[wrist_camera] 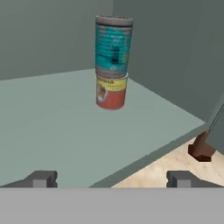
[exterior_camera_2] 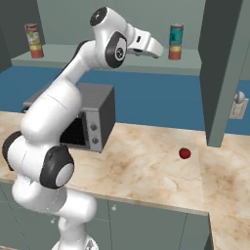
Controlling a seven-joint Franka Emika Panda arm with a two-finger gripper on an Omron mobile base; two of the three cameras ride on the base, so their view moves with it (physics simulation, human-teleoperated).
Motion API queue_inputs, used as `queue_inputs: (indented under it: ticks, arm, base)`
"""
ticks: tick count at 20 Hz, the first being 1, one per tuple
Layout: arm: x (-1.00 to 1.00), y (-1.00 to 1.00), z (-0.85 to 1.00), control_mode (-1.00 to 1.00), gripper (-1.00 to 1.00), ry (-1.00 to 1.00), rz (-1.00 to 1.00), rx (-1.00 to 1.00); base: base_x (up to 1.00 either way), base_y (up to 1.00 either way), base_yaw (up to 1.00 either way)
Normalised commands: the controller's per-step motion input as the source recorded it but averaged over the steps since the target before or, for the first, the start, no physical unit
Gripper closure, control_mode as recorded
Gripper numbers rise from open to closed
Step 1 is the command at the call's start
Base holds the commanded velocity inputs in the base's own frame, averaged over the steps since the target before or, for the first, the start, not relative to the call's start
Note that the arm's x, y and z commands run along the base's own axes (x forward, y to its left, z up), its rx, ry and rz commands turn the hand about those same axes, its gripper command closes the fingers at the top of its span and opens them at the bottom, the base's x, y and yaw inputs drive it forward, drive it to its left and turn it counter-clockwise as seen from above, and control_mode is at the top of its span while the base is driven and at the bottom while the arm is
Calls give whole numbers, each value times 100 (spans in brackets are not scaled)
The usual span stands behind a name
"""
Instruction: Stack two cans on top of the other two cans in the cabinet.
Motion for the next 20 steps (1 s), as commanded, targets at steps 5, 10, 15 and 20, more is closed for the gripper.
queue_inputs:
  ticks: [5, 10, 15, 20]
  arm:
    - [-92, 39, -1, -100, -100, 4, 4, 2]
    - [-86, 51, -11, -100, -100, 11, 7, 5]
    - [-74, 61, -24, -100, -100, 6, 20, 0]
    - [-70, 61, -31, -100, -100, 3, 22, 1]
  base:
    - [0, 0, 0]
    - [0, 0, 0]
    - [0, 0, 0]
    - [0, 0, 0]
